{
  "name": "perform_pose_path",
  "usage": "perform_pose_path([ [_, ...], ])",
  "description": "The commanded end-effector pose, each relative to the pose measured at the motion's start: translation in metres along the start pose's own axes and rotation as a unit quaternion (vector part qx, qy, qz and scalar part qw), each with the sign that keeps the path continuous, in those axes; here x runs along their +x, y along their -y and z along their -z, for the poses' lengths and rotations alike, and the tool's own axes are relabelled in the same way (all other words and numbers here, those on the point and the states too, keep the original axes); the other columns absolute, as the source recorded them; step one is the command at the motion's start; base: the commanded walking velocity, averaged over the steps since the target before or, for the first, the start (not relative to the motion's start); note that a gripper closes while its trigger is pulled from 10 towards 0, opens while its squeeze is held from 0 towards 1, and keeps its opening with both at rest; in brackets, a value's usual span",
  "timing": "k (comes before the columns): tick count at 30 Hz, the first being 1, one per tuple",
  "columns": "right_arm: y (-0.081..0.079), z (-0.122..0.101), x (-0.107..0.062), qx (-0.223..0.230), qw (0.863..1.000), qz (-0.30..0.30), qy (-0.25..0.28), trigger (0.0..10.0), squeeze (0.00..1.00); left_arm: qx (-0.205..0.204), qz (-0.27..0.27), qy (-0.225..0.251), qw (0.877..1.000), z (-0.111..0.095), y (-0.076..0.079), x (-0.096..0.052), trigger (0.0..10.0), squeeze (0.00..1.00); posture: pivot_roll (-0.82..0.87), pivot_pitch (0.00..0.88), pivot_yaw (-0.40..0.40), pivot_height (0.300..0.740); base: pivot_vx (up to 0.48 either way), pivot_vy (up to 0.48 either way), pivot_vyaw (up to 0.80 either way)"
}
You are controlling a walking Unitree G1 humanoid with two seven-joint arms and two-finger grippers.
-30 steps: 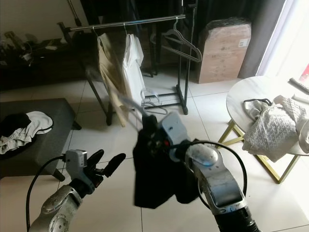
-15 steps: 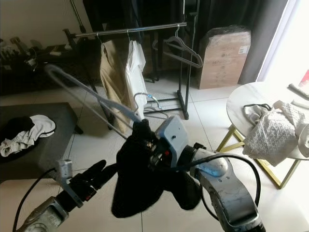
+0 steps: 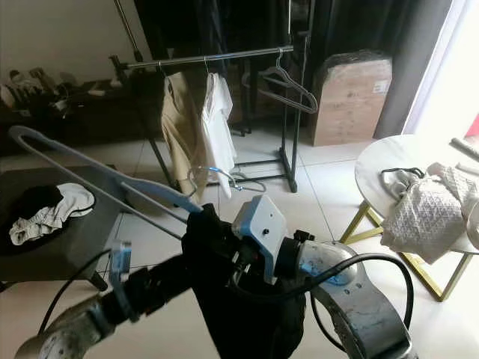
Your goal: Hang hanger
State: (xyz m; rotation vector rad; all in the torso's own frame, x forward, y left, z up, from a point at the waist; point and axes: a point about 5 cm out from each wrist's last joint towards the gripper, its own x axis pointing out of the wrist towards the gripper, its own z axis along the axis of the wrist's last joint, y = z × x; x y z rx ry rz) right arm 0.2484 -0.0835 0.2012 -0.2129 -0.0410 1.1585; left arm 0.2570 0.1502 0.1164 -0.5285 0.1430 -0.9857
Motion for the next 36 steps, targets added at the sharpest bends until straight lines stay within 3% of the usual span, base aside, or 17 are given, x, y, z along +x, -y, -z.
perform_pose_path([
  [1, -0.007, -0.01, -0.001, -0.01, 1.0, -0.015, 0.021, 0.0, 0.0, 0.007, -0.014, 0.005, 1.0, -0.002, -0.001, -0.005, 10.0, 0.0, -0.17, 0.093, 0.079, 0.74, 0.0, 0.0, 0.0],
  [6, -0.001, -0.003, -0.006, -0.008, 1.0, 0.005, 0.003, 0.0, 0.0, 0.012, -0.02, 0.008, 1.0, -0.006, 0.002, -0.014, 10.0, 0.0, -0.16, 0.103, 0.076, 0.74, 0.0, 0.0, 0.0],
  [10, 0.007, 0.007, -0.009, -0.011, 0.999, 0.029, -0.024, 0.0, 0.0, 0.02, -0.04, 0.003, 0.999, -0.009, 0.003, -0.032, 10.0, 0.0, -0.15, 0.108, 0.075, 0.74, 0.0, 0.0, 0.0],
  [14, 0.008, 0.008, -0.009, -0.013, 0.999, 0.031, -0.027, 0.0, 0.0, 0.029, -0.067, 0.004, 0.997, -0.009, 0.0, -0.037, 10.0, 0.0, -0.15, 0.111, 0.073, 0.74, 0.0, 0.0, 0.0],
  [24, 0.003, -0.001, -0.008, -0.018, 1.0, 0.011, -0.012, 0.0, 0.0, 0.043, -0.106, -0.035, 0.993, 0.009, -0.009, -0.03, 10.0, 0.0, -0.16, 0.103, 0.072, 0.74, 0.0, 0.0, 0.0],
  [36, -0.004, -0.002, -0.007, -0.017, 1.0, -0.018, -0.011, 0.0, 0.0, 0.061, -0.137, -0.021, 0.989, 0.015, -0.017, -0.011, 10.0, 0.0, -0.16, 0.084, 0.068, 0.74, 0.0, 0.0, 0.0],
])
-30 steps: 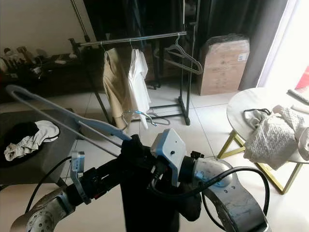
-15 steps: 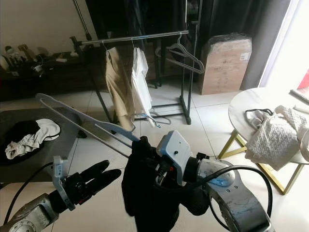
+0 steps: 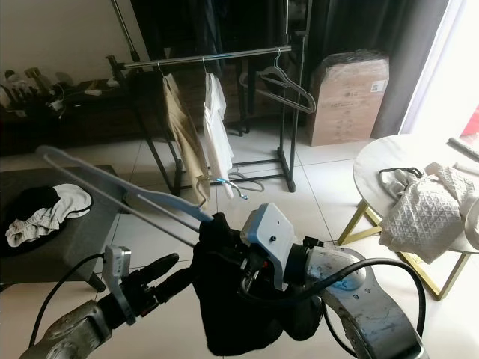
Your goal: Hang hanger
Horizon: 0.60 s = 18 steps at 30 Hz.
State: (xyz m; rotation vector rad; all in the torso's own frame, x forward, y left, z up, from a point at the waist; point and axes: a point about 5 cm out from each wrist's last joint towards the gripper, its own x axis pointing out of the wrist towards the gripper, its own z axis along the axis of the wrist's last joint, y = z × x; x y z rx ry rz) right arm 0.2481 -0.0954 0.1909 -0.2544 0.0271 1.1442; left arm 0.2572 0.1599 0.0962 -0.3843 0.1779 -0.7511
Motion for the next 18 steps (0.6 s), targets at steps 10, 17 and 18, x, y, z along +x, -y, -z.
perform_pose_path([
  [10, -0.033, -0.02, 0.001, -0.005, 0.995, -0.093, 0.043, 0.0, 0.0, 0.001, 0.023, -0.002, 1.0, 0.0, 0.002, 0.023, 10.0, 0.0, -0.18, 0.094, 0.075, 0.74, 0.0, 0.0, 0.0],
  [17, -0.048, -0.02, -0.001, 0.007, 0.991, -0.13, 0.039, 0.0, 0.0, 0.048, -0.036, -0.019, 0.998, 0.002, -0.009, 0.032, 10.0, 0.0, -0.18, 0.103, 0.077, 0.74, 0.0, 0.0, 0.0],
  [18, -0.049, -0.02, -0.001, 0.009, 0.991, -0.131, 0.038, 0.0, 0.0, 0.052, -0.052, -0.015, 0.997, 0.001, -0.013, 0.032, 10.0, 0.0, -0.18, 0.106, 0.077, 0.74, 0.0, 0.0, 0.0],
])
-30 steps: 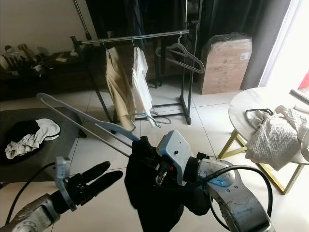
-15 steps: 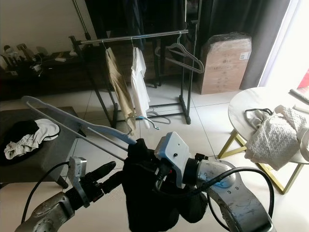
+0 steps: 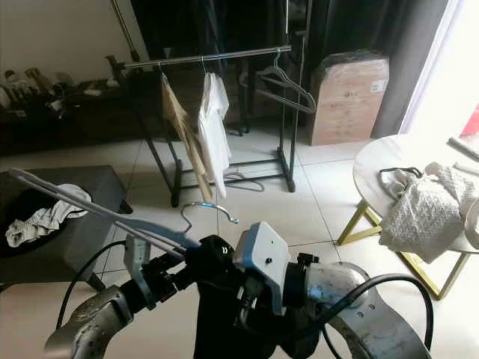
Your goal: Hang hanger
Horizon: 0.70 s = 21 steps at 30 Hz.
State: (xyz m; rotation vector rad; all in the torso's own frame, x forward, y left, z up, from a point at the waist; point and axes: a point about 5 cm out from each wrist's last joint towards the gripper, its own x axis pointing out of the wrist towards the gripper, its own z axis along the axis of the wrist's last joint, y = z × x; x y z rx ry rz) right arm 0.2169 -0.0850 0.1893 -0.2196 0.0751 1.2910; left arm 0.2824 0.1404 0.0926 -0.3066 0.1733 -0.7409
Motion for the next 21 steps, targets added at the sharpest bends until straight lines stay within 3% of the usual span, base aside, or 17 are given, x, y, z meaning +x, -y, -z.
perform_pose_path([
  [1, -0.017, -0.016, 0.004, -0.014, 0.998, -0.057, 0.037, 0.0, 0.0, 0.022, -0.06, -0.003, 0.998, 0.0, -0.011, 0.001, 10.0, 0.0, -0.18, 0.107, 0.077, 0.74, 0.0, 0.0, 0.0],
  [4, -0.017, -0.015, 0.003, -0.014, 0.998, -0.059, 0.034, 0.0, 0.0, 0.036, -0.123, 0.007, 0.992, -0.002, -0.022, 0.0, 10.0, 0.0, -0.18, 0.107, 0.077, 0.74, 0.0, 0.0, 0.0],
  [5, -0.016, -0.014, 0.002, -0.015, 0.998, -0.056, 0.03, 0.0, 0.0, 0.052, -0.168, 0.009, 0.984, -0.003, -0.029, -0.001, 10.0, 0.0, -0.18, 0.109, 0.076, 0.74, 0.0, 0.0, 0.0],
  [10, -0.015, -0.014, 0.001, -0.015, 0.998, -0.052, 0.027, 0.0, 0.0, 0.051, -0.21, 0.034, 0.976, -0.006, -0.037, -0.005, 10.0, 0.0, -0.17, 0.111, 0.073, 0.74, 0.0, 0.0, 0.0],
  [15, -0.009, -0.015, 0.002, -0.019, 0.999, -0.026, 0.033, 0.0, 0.0, 0.036, -0.143, 0.034, 0.988, -0.002, -0.025, -0.002, 10.0, 0.0, -0.18, 0.111, 0.071, 0.74, 0.0, 0.0, 0.0],
  [16, -0.005, -0.013, 0.002, -0.021, 0.999, -0.013, 0.026, 0.0, 0.0, 0.029, -0.11, 0.025, 0.993, -0.001, -0.02, -0.003, 10.0, 0.0, -0.18, 0.111, 0.071, 0.74, 0.0, 0.0, 0.0],
  [18, 0.01, -0.001, 0.0, -0.037, 0.999, 0.026, -0.01, 0.0, 0.0, 0.044, -0.02, -0.029, 0.998, 0.007, -0.012, -0.018, 10.0, 0.0, -0.18, 0.113, 0.07, 0.74, 0.0, 0.0, 0.0],
  [21, 0.016, 0.0, -0.001, -0.033, 0.999, 0.038, -0.004, 0.0, 0.0, 0.077, -0.01, -0.074, 0.994, 0.011, -0.02, -0.037, 10.0, 0.0, -0.18, 0.117, 0.071, 0.74, 0.0, 0.0, 0.0],
])
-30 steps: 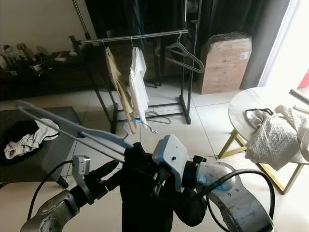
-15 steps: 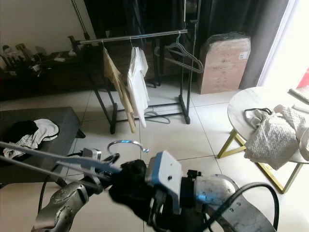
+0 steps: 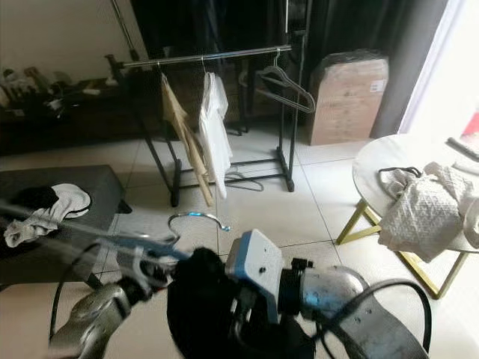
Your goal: Hang hanger
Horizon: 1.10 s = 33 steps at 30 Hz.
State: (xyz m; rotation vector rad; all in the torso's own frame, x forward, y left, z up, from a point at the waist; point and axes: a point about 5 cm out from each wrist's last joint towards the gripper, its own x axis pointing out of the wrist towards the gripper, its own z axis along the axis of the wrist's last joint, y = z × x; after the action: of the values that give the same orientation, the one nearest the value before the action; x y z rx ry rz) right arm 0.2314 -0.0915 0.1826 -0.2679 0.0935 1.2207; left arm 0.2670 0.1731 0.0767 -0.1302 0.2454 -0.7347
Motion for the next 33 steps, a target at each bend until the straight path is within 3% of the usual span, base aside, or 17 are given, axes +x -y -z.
perform_pose_path([
  [1, 0.002, -0.009, -0.001, -0.024, 1.0, 0.001, 0.02, 0.0, 0.0, 0.02, 0.007, -0.022, 1.0, 0.0, -0.007, -0.012, 10.0, 0.0, -0.17, 0.118, 0.071, 0.74, 0.0, 0.0, 0.0],
  [4, 0.002, -0.01, 0.0, -0.031, 0.999, -0.015, 0.018, 0.0, 0.0, 0.034, 0.003, -0.043, 0.998, -0.001, -0.016, -0.026, 10.0, 0.0, -0.17, 0.118, 0.07, 0.74, 0.0, 0.0, 0.0],
  [5, 0.003, -0.011, 0.001, -0.037, 0.999, -0.029, 0.018, 0.0, 0.0, 0.057, 0.008, -0.067, 0.996, -0.001, -0.023, -0.037, 10.0, 0.0, -0.16, 0.12, 0.069, 0.74, 0.0, 0.0, 0.0],
  [9, 0.006, -0.012, 0.004, -0.057, 0.996, -0.065, 0.009, 0.0, 0.0, 0.073, 0.042, -0.087, 0.993, -0.005, -0.023, -0.051, 10.0, 0.0, -0.15, 0.122, 0.066, 0.74, 0.0, 0.0, 0.0],
  [14, 0.004, -0.014, 0.007, -0.068, 0.991, -0.115, 0.004, 0.0, 0.0, 0.093, 0.042, -0.063, 0.993, -0.009, -0.019, -0.041, 10.0, 0.0, -0.15, 0.126, 0.061, 0.74, 0.0, 0.0, 0.0],
  [16, 0.0, -0.018, 0.01, -0.081, 0.985, -0.152, 0.004, 0.0, 0.0, 0.125, 0.056, -0.082, 0.987, -0.001, -0.011, -0.029, 10.0, 0.0, -0.16, 0.133, 0.055, 0.74, 0.0, 0.0, 0.0],
  [21, 0.0, -0.017, 0.007, -0.092, 0.98, -0.179, -0.01, 0.0, 0.0, 0.128, 0.084, -0.101, 0.983, 0.009, -0.003, -0.023, 10.0, 0.0, -0.17, 0.157, 0.049, 0.74, 0.0, 0.0, 0.0],
  [26, -0.001, -0.019, 0.005, -0.1, 0.975, -0.199, -0.016, 0.0, 0.0, 0.167, 0.122, -0.152, 0.967, 0.019, -0.002, -0.024, 10.0, 0.0, -0.18, 0.17, 0.045, 0.74, 0.0, 0.0, 0.0],
  [29, 0.003, -0.02, 0.006, -0.112, 0.969, -0.218, -0.024, 0.0, 0.0, 0.212, 0.159, -0.194, 0.945, 0.024, -0.004, -0.024, 10.0, 0.0, -0.18, 0.178, 0.043, 0.74, 0.0, 0.0, 0.0],
  [33, 0.004, -0.023, 0.008, -0.116, 0.968, -0.222, -0.021, 0.0, 0.0, 0.234, 0.159, -0.204, 0.937, 0.025, -0.008, -0.022, 10.0, 0.0, -0.18, 0.18, 0.044, 0.74, 0.0, 0.0, 0.0],
])
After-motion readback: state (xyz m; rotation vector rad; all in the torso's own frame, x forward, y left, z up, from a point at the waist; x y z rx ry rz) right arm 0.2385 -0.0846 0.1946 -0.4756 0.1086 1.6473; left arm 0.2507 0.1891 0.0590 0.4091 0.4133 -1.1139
